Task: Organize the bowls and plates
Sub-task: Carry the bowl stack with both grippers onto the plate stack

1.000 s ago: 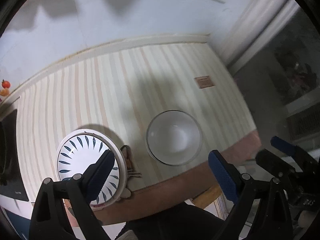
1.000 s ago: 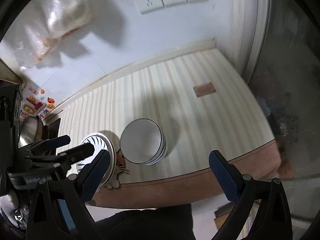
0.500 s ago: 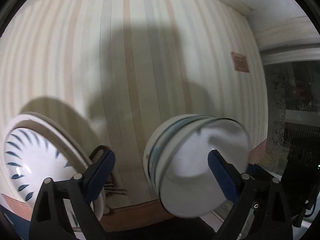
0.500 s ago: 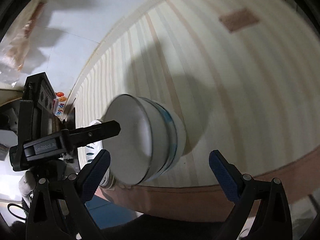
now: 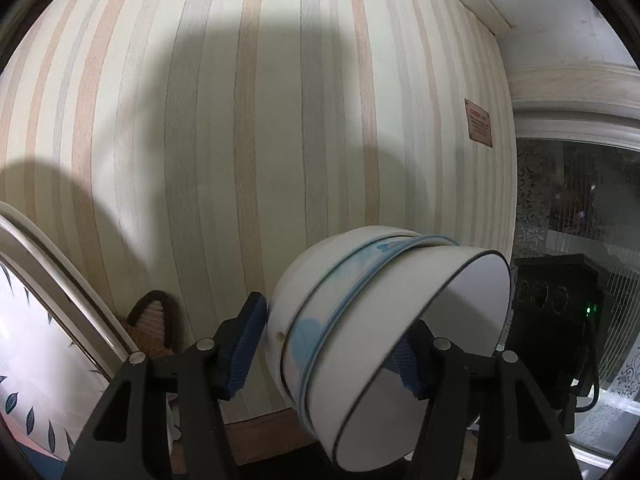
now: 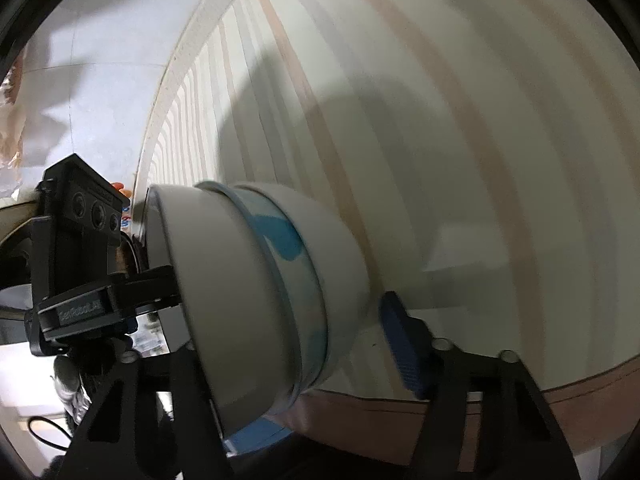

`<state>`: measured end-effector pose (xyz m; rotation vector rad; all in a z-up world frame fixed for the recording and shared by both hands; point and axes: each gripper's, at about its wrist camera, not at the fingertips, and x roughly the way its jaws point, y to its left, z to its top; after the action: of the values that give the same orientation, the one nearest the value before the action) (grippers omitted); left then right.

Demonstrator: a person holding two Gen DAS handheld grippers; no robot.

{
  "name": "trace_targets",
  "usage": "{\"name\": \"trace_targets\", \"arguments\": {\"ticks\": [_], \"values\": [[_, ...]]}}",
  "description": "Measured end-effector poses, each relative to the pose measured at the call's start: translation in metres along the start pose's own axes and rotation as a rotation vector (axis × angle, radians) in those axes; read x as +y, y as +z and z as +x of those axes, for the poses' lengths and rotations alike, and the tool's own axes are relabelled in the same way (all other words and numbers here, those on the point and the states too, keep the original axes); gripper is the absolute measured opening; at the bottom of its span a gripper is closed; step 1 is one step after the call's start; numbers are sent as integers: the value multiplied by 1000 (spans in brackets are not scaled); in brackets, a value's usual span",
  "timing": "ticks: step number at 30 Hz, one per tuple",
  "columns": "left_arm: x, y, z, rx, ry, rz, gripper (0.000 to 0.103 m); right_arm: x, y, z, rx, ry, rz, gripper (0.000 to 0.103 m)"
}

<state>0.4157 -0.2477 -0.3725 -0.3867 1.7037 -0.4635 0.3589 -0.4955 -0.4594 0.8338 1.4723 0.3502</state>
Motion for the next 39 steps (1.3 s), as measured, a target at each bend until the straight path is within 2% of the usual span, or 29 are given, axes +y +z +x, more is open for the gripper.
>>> {"name": "trace_targets", "arguments": {"ticks": [7, 19, 25, 31, 39], "values": [[0, -6, -5, -29, 22, -3, 56, 8, 6, 3, -3, 2, 9, 57], [3, -10, -17, -74, 33, -7, 56, 21, 10, -5, -20, -17, -72, 53], [7, -16, -39, -108, 27, -8, 56, 40, 7, -9, -24, -31, -119, 53], [19, -23, -74, -160, 20, -30, 56, 79, 6, -7, -22, -28, -183, 53], [67, -38, -123, -224, 29, -75, 56, 142, -3, 27, 2, -4, -262, 53]]}}
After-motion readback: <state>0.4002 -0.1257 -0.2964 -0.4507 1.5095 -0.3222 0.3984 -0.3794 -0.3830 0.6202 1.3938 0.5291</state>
